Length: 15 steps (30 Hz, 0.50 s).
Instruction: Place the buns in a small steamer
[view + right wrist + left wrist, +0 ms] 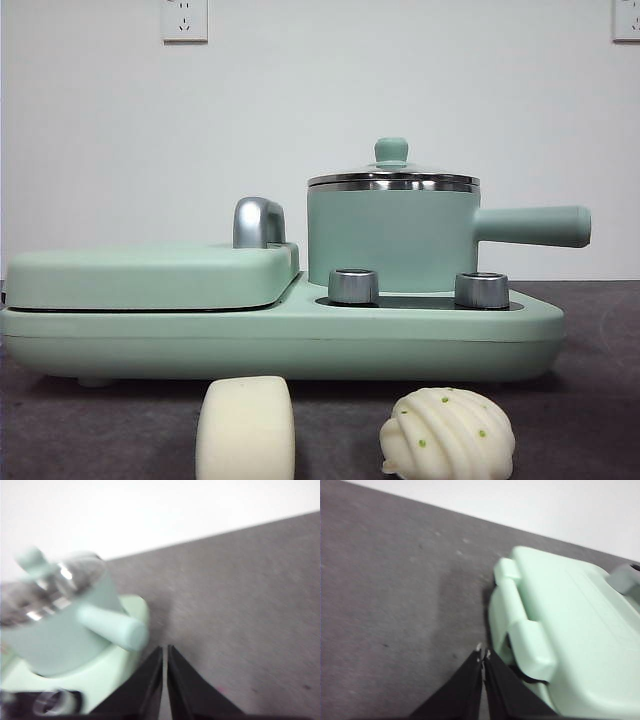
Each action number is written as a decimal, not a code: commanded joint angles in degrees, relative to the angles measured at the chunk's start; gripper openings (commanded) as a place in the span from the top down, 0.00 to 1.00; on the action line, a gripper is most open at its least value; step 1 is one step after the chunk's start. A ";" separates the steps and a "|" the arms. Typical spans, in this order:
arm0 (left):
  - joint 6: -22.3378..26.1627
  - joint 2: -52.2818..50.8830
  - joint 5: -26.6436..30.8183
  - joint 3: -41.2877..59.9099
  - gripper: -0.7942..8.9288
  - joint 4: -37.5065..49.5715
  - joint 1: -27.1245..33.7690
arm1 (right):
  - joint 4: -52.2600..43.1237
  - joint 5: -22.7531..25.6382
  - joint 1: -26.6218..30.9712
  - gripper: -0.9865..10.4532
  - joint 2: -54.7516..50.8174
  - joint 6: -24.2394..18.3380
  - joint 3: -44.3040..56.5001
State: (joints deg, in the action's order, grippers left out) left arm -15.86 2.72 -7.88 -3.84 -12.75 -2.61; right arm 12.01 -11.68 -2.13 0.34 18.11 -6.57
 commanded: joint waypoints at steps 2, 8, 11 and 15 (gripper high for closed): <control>-2.01 2.60 -1.18 -5.07 0.91 -0.28 -1.64 | 3.80 -2.29 -0.04 0.90 0.85 4.44 -5.79; -2.19 10.49 -2.99 -14.73 0.91 -2.78 -4.46 | 10.58 -8.15 -0.04 0.90 6.80 3.65 -17.31; -2.01 15.65 -5.57 -20.31 0.91 -4.24 -5.49 | 14.56 -12.26 -0.04 0.90 11.30 2.29 -22.95; 1.05 22.97 -9.22 -28.00 0.91 -6.97 -6.58 | 19.28 -18.62 -0.04 0.90 17.84 -2.64 -30.03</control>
State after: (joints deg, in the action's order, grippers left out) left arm -16.95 24.38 -16.25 -29.91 -19.73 -8.97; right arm 31.09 -28.84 -2.13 16.97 18.87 -34.89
